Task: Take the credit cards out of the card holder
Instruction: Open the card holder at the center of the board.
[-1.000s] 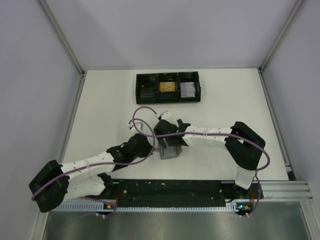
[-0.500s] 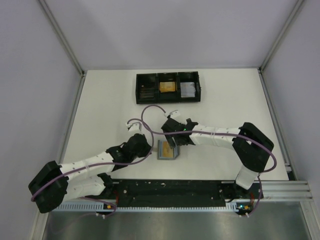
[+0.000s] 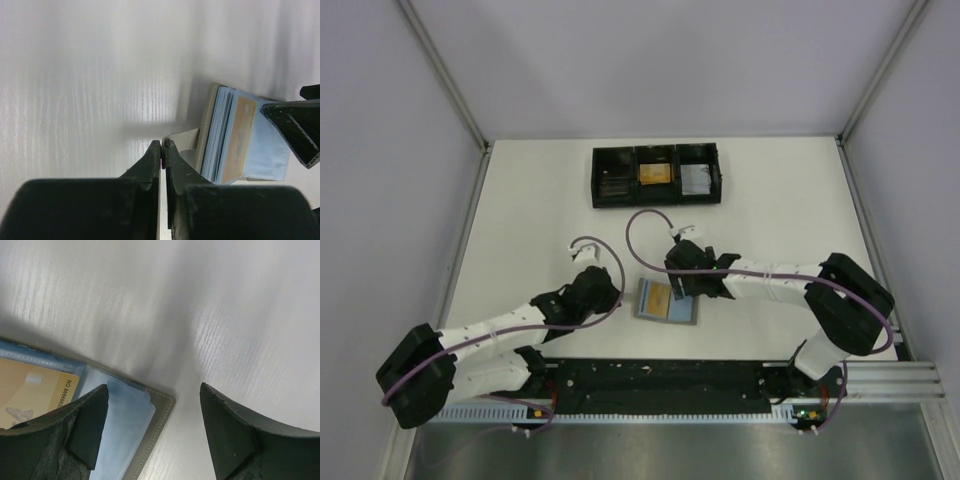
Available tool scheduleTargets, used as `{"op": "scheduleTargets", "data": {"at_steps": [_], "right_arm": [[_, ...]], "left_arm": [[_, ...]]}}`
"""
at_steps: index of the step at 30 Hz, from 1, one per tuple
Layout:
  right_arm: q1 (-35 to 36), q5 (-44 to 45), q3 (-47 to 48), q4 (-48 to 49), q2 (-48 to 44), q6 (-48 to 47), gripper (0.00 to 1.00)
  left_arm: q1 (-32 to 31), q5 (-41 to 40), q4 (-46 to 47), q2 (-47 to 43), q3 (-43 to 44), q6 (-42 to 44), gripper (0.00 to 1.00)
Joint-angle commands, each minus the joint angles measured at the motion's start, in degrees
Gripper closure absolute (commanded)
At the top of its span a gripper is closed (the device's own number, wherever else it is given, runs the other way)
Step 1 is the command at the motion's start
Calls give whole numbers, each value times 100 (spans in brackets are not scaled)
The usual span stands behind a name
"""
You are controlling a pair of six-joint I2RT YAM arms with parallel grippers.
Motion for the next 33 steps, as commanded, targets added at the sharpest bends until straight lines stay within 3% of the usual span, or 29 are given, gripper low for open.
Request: {"op": "scheduleTargets", "data": {"at_steps": [1, 5, 8, 11, 18, 25, 28, 33], "right_arm": [[-101, -348, -265, 428, -221, -11, 30], [-92, -383, -309, 499, -212, -37, 39], [-101, -418, -327, 542, -212, -54, 40], [-92, -462, -344, 578, -212, -72, 41], [-101, -497, -362, 613, -230, -81, 41], [-101, -612, -379, 630, -308, 68, 53], [-101, -576, -414, 622, -387, 104, 56], [-154, -612, -520, 622, -572, 191, 55]], "left_arm": [[77, -105, -116, -213, -7, 13, 93], [77, -122, -396, -414, 186, 65, 70], [77, -140, -669, -704, 397, 136, 42], [86, 53, -898, -985, 704, 215, 31], [77, 1387, -513, -952, 1364, 435, 35], [77, 2478, 480, 628, 1268, 251, 65], [77, 2690, 1201, 1227, 1119, 118, 74], [68, 2550, 1448, 1852, 996, 92, 80]]}}
